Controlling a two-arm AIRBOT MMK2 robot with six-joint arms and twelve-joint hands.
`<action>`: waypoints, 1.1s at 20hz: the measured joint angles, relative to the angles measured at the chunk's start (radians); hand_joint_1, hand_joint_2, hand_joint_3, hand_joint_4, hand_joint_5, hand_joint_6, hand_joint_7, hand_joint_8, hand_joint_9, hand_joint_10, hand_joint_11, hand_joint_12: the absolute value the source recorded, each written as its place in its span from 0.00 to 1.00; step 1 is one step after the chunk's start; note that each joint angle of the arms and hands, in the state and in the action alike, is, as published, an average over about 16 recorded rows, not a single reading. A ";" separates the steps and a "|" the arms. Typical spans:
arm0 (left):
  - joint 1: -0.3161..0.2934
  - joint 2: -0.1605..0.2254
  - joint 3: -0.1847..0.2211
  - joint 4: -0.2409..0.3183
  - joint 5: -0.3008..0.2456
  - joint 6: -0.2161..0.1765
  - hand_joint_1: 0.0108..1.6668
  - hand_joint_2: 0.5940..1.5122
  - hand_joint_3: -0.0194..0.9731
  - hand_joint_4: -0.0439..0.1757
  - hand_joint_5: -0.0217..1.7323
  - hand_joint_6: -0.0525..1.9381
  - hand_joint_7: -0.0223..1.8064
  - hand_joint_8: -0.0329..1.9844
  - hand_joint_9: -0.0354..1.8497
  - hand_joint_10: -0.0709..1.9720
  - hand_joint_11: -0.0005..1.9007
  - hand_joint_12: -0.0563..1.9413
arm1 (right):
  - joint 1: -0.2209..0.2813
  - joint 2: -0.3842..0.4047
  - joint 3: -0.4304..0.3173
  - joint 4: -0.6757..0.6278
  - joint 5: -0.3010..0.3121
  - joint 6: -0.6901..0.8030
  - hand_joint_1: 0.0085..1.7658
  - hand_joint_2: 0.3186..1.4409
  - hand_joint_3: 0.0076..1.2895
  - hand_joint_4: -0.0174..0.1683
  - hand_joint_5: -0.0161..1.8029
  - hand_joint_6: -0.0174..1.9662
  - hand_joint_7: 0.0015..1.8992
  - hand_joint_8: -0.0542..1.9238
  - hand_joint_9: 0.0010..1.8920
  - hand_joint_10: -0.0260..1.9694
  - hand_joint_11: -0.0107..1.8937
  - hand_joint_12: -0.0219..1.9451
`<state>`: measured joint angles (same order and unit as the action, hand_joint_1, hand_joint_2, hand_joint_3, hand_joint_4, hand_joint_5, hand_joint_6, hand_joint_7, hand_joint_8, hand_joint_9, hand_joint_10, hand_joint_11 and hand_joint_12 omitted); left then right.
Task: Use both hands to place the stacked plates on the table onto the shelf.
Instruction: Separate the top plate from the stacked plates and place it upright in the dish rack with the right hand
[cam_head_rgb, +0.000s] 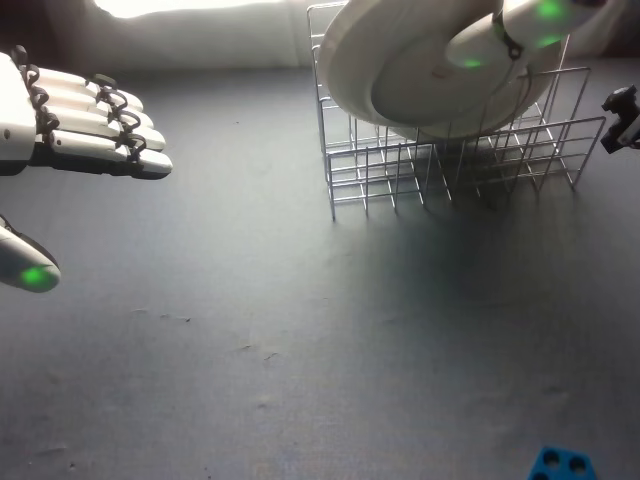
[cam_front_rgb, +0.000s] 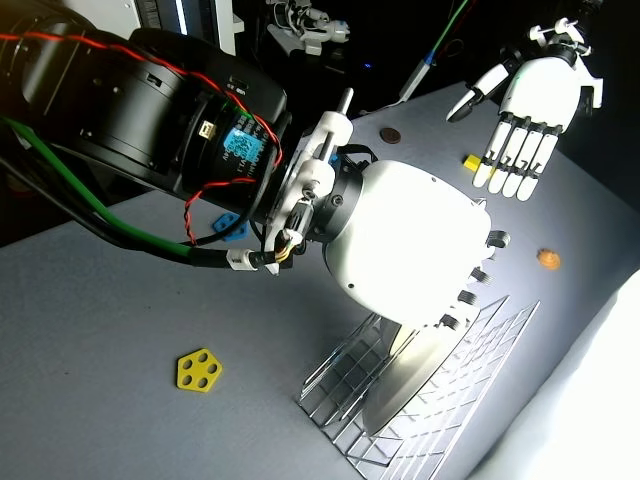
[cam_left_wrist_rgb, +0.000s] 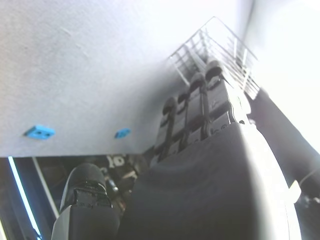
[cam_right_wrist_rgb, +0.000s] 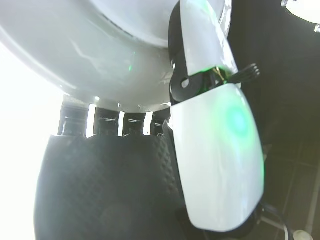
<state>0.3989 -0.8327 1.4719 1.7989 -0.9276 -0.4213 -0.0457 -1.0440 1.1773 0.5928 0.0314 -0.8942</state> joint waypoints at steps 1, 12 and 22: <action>0.000 0.000 0.000 0.000 0.000 0.000 0.00 0.57 0.02 0.20 0.03 0.03 0.02 0.01 0.03 0.04 0.01 0.03 | -0.004 -0.004 0.004 0.003 0.000 0.000 0.76 0.66 0.00 0.07 0.48 0.54 0.47 0.55 0.44 0.67 0.33 0.72; 0.000 0.000 0.000 0.000 0.000 0.000 0.01 0.57 0.02 0.20 0.03 0.03 0.03 0.01 0.03 0.04 0.01 0.03 | -0.037 -0.036 0.045 0.027 -0.013 -0.001 0.76 0.66 0.00 0.07 0.49 0.54 0.48 0.52 0.45 0.65 0.31 0.72; 0.000 0.000 0.000 0.000 -0.001 0.000 0.01 0.57 0.02 0.20 0.03 0.03 0.02 0.01 0.03 0.04 0.01 0.03 | -0.068 -0.057 0.066 0.033 -0.004 -0.002 0.76 0.66 0.00 0.07 0.49 0.54 0.48 0.52 0.45 0.65 0.30 0.72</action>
<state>0.3988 -0.8332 1.4719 1.7990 -0.9281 -0.4212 -0.1133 -1.1010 1.2432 0.6253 0.0276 -0.8958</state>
